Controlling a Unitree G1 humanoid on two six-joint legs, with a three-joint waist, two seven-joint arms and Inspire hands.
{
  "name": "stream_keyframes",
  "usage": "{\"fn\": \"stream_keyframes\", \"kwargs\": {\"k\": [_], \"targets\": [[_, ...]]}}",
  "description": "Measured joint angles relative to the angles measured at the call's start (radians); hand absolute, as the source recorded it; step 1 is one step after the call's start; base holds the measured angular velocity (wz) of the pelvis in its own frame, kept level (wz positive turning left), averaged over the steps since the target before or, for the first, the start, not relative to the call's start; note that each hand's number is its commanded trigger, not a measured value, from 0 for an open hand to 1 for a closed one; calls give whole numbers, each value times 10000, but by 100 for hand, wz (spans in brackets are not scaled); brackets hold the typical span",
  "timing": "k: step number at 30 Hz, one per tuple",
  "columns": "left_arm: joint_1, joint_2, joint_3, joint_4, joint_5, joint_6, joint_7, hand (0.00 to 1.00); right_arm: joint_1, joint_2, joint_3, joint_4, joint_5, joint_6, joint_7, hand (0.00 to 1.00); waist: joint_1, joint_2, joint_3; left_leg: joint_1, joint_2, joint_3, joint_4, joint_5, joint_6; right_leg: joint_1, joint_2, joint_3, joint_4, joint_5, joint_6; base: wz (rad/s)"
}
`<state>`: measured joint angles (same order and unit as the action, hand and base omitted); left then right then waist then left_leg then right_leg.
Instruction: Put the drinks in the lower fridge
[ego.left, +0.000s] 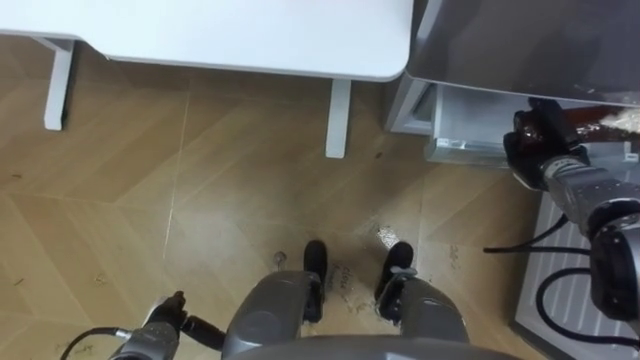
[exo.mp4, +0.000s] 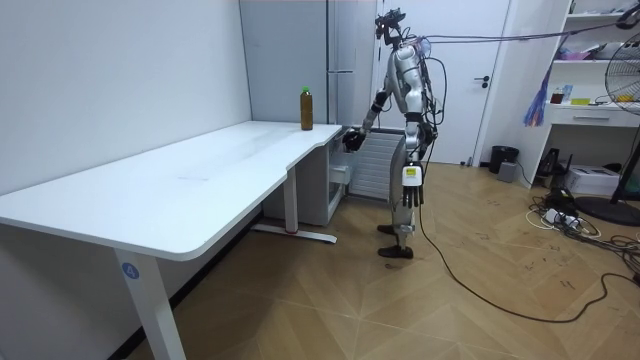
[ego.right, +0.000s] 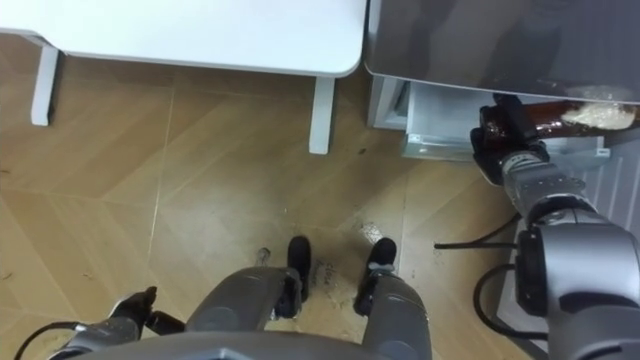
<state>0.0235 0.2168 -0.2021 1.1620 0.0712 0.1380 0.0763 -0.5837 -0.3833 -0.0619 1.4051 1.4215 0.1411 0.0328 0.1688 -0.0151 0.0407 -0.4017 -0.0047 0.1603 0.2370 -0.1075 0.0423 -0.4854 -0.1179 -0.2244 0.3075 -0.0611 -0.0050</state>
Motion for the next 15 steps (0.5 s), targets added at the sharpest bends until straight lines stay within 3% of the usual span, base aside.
{"fn": "stream_keyframes", "kwargs": {"k": [15], "targets": [[1,1,-1,-10,-4,-154,-229,0,-2,0,-15,-215,58,-203,2,100,-13,2,21,-103,-11,-6,-36,-6,6,-97,-1,11,-17,-36,32,0]]}}
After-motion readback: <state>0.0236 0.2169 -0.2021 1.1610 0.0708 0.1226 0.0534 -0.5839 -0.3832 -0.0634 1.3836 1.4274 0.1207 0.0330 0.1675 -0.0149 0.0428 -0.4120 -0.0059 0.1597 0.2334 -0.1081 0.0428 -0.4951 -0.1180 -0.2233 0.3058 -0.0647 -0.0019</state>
